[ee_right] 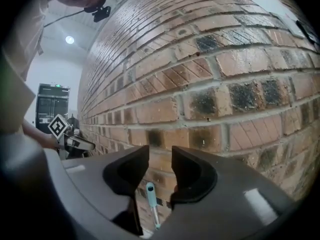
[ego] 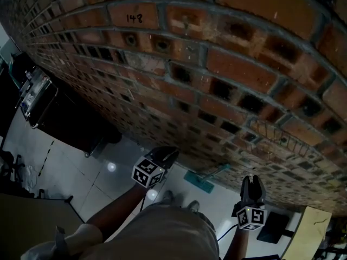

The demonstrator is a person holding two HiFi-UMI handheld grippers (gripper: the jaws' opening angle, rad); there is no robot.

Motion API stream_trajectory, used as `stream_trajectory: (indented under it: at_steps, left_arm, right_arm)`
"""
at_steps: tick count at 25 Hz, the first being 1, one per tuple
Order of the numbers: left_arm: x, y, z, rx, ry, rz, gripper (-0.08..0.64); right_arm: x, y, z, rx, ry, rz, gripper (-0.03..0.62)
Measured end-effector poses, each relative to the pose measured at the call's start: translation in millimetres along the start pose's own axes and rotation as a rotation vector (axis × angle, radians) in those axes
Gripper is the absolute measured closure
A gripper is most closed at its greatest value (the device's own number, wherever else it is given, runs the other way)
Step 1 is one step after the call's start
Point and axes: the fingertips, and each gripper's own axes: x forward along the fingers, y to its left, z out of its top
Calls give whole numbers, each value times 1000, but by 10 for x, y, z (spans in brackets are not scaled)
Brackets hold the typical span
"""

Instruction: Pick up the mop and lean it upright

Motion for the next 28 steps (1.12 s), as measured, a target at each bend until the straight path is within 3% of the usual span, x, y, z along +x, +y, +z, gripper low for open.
stream_trajectory:
  at_steps: [4, 11, 18, 22, 28]
  left_arm:
    - [43, -123, -4, 24, 23, 10, 472]
    - [126, -405, 249, 68, 10, 8, 472]
    - [270, -754, 477, 99, -10, 13, 474]
    - [301, -966, 690, 135, -59, 22, 476]
    - [325, -1190, 624, 129, -71, 28, 479]
  right_arm:
    - [-48, -57, -72, 44, 14, 19, 456]
    - [-69, -102, -106, 98, 52, 134, 456]
    - [-113, 8, -87, 6, 108, 307, 483]
    - [-196, -76, 11, -14, 108, 320, 482]
    - [-341, -304, 214, -73, 71, 292, 508]
